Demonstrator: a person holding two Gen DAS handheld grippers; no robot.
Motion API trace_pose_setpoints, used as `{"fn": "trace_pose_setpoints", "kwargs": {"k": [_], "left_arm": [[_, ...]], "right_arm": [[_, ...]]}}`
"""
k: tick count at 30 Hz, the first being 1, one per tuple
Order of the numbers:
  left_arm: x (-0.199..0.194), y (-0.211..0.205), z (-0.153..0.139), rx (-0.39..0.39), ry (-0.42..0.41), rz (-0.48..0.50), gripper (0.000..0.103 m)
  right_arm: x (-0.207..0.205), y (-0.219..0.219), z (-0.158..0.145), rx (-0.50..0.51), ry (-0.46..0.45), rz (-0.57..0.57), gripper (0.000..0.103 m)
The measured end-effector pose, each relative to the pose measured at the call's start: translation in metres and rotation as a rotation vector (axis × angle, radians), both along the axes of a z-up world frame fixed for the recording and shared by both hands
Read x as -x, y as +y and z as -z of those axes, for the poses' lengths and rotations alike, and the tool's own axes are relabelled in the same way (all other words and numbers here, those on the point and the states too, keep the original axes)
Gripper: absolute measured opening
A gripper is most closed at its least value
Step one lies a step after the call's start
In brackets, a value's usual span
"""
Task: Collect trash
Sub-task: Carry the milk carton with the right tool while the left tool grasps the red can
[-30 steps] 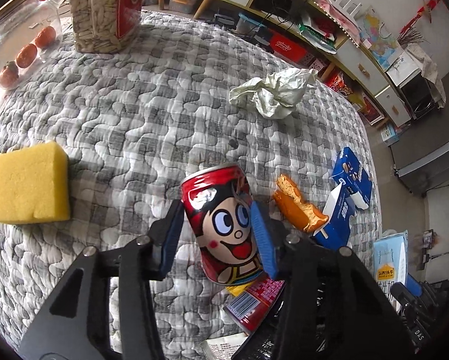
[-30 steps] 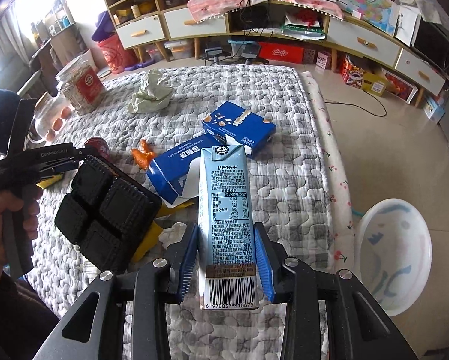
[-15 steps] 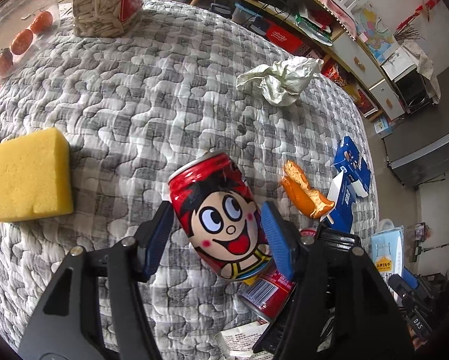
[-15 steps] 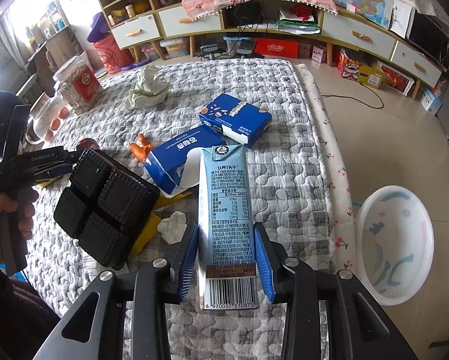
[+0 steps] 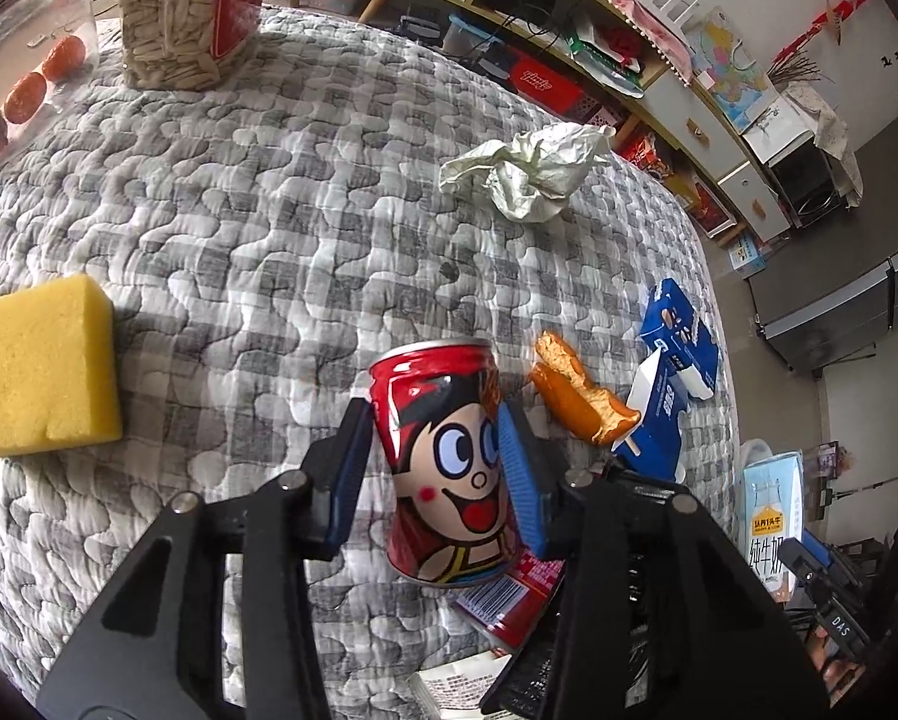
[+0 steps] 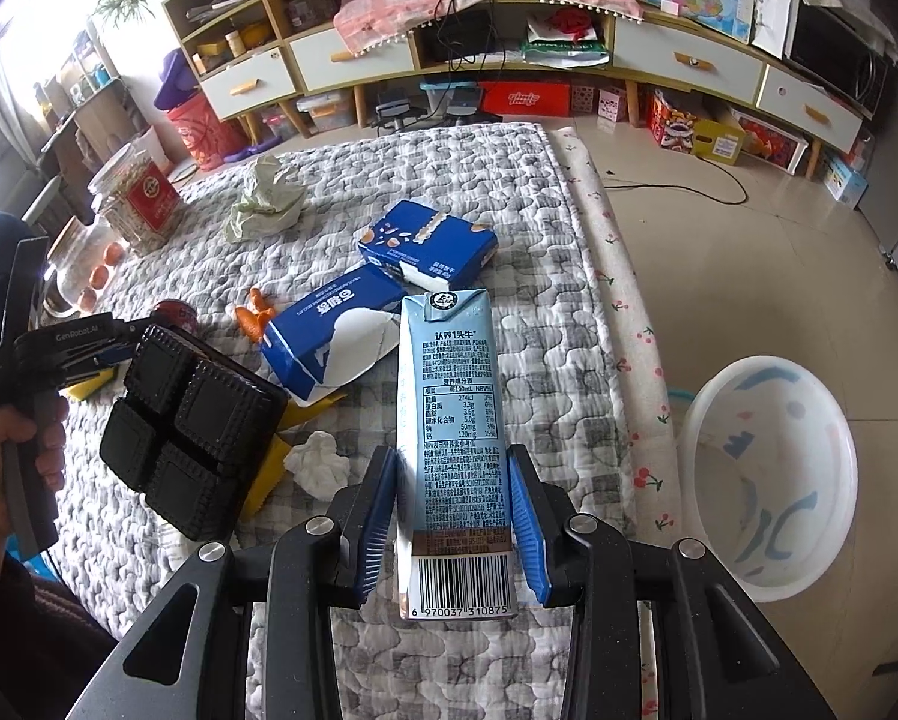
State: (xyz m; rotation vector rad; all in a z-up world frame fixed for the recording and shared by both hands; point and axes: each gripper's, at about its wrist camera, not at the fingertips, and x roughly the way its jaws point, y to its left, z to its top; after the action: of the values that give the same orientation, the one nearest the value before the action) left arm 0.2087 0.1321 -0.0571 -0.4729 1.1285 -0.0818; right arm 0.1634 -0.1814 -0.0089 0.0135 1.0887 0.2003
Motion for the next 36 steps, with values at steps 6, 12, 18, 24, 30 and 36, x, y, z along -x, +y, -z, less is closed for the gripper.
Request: {"fn": "trace_pose_setpoints", "kwargs": {"k": [6, 12, 18, 24, 30, 36], "left_arm": [[0.003, -0.012, -0.003, -0.068, -0.002, 0.026, 0.046], [-0.003, -0.024, 0.015, -0.086, 0.059, 0.041, 0.065], [-0.001, -0.041, 0.013, -0.126, 0.043, 0.059, 0.038], [0.007, -0.036, -0.002, -0.18, -0.004, 0.006, 0.037], [0.021, -0.043, -0.035, -0.203, -0.099, 0.012, 0.037], [0.036, -0.068, -0.067, -0.208, -0.177, 0.087, 0.037]], "right_arm": [[0.003, -0.015, -0.005, -0.017, -0.01, 0.019, 0.037], [0.005, -0.028, -0.004, -0.026, -0.001, 0.038, 0.037], [0.007, -0.038, -0.001, -0.025, 0.008, 0.056, 0.037], [0.01, -0.053, -0.006, -0.038, -0.01, 0.087, 0.037], [0.014, -0.087, -0.014, -0.049, -0.036, 0.141, 0.037], [0.015, -0.151, -0.008, -0.022, -0.02, 0.261, 0.037]]}}
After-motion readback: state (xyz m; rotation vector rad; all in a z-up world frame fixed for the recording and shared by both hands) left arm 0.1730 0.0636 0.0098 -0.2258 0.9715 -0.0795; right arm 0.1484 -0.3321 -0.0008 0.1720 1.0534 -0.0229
